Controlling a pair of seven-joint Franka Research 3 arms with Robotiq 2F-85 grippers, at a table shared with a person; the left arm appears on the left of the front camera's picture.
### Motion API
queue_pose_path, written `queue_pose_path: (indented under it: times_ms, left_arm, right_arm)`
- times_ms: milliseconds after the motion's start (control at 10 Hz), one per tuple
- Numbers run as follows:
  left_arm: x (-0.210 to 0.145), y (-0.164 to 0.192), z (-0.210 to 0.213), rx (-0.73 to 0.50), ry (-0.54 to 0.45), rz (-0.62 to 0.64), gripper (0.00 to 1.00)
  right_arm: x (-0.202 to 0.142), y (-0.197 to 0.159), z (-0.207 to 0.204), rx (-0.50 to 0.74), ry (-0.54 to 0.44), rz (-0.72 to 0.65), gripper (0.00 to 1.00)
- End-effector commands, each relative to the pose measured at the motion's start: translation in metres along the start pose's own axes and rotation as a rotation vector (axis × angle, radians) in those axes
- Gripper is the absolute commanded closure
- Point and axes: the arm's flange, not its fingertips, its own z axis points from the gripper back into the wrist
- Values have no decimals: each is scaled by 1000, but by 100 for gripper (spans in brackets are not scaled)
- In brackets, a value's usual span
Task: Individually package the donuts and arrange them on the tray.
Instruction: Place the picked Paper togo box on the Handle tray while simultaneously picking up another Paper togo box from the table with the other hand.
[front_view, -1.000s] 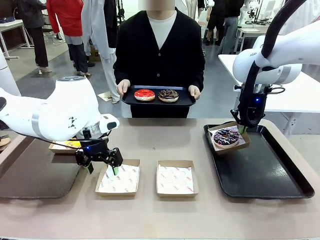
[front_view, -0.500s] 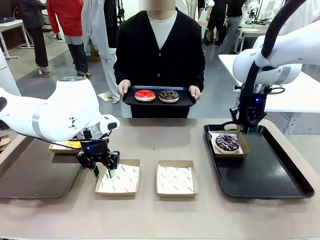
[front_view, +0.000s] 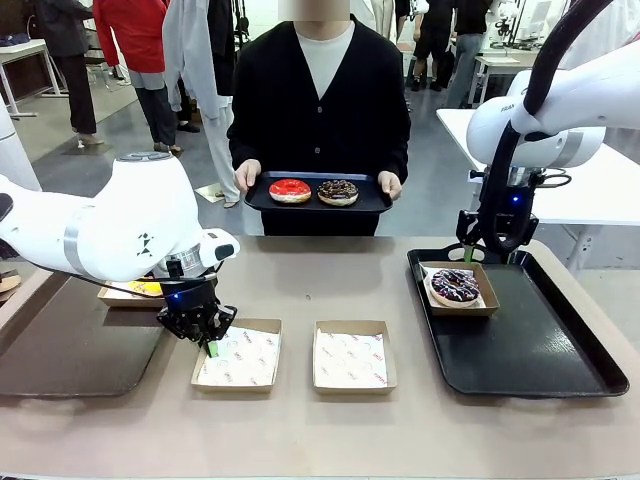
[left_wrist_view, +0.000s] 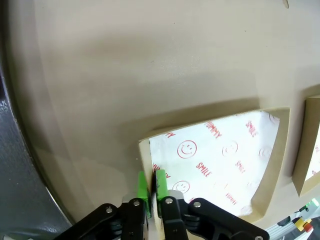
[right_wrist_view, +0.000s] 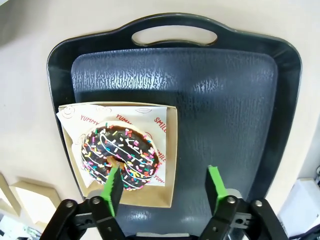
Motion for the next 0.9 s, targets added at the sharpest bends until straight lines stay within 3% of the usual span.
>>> queue_pose_path:
  times_ms: [0,500,600,800]
  left_arm:
    - [-3,-4,5,-3,15,33,100]
    - [-6,-1,13,4,29,52,100]
    - [-8,-2,24,1,33,43,100]
    - [-5,-3,66,16,9,46,100]
  right_arm:
    - [3,-4,1,35,9,4,0]
    - [-10,-11,16,74,-20,-5,0]
    - [-22,-18,28,133,-6,2,0]
    - [-58,-51,64,376,23,57,0]
